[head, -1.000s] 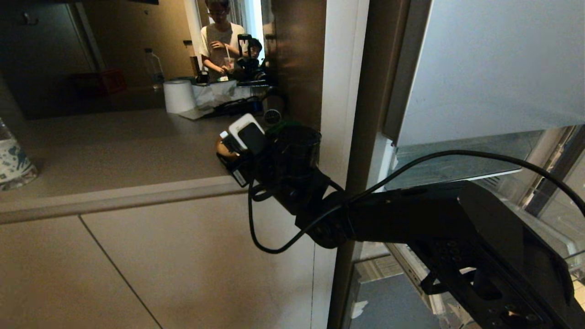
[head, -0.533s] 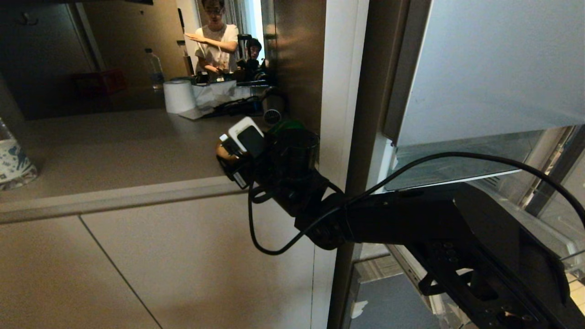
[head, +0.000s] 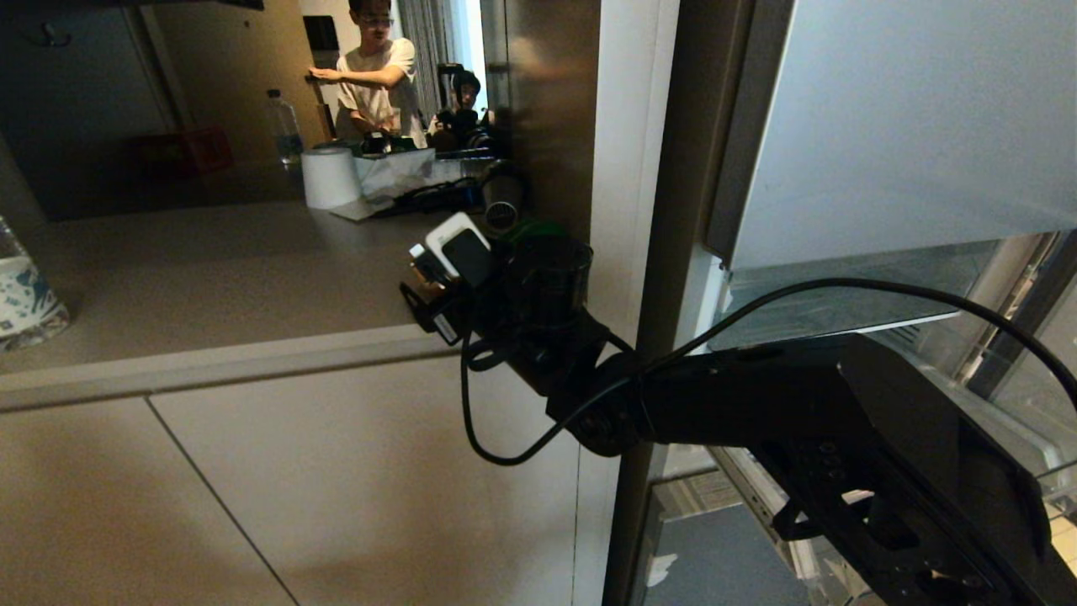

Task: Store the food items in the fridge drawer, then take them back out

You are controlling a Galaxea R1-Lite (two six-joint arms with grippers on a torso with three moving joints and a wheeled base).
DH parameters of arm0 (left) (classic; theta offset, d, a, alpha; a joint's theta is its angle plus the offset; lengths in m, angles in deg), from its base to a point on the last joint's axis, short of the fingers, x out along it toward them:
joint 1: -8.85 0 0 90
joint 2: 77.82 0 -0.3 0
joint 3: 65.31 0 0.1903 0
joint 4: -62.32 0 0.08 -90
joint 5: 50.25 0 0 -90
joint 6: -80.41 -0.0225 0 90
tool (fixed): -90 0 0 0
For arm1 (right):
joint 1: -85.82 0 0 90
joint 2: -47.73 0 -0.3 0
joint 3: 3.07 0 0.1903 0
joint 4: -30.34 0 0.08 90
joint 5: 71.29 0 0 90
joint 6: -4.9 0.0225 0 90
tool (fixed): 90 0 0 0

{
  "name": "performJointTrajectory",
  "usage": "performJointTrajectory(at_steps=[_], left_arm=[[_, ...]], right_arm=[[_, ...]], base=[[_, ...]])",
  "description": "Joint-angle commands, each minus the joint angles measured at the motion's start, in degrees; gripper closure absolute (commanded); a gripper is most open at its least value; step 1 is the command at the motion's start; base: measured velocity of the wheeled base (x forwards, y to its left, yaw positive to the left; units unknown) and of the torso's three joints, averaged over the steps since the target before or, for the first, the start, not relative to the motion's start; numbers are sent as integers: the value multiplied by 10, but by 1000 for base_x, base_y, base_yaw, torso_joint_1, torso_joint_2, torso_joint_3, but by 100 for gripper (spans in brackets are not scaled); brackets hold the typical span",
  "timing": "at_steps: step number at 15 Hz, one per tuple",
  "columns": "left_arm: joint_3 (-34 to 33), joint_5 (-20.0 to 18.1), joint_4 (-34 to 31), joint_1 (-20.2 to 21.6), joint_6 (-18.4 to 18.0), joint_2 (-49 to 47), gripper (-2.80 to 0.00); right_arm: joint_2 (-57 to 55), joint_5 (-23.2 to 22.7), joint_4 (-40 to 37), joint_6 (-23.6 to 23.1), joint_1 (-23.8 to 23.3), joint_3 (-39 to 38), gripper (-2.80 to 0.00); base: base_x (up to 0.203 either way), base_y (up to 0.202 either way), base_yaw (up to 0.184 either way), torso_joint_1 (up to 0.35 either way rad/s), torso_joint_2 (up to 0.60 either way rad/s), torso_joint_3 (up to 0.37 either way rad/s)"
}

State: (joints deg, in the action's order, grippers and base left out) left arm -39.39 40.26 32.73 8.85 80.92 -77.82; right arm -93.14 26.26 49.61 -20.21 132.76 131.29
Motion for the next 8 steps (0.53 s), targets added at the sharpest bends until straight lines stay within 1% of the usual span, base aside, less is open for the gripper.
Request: performJointTrajectory(at_steps=[1, 8], left_arm=[[0, 0, 0, 0, 0, 0, 0], [0, 0, 0, 0, 0, 0, 0]], right_arm=[[0, 1, 2, -2, -3, 0, -280], [4, 1, 2, -2, 2, 0, -280]], base=[[0, 0, 0, 0, 0, 0], [0, 0, 0, 0, 0, 0]])
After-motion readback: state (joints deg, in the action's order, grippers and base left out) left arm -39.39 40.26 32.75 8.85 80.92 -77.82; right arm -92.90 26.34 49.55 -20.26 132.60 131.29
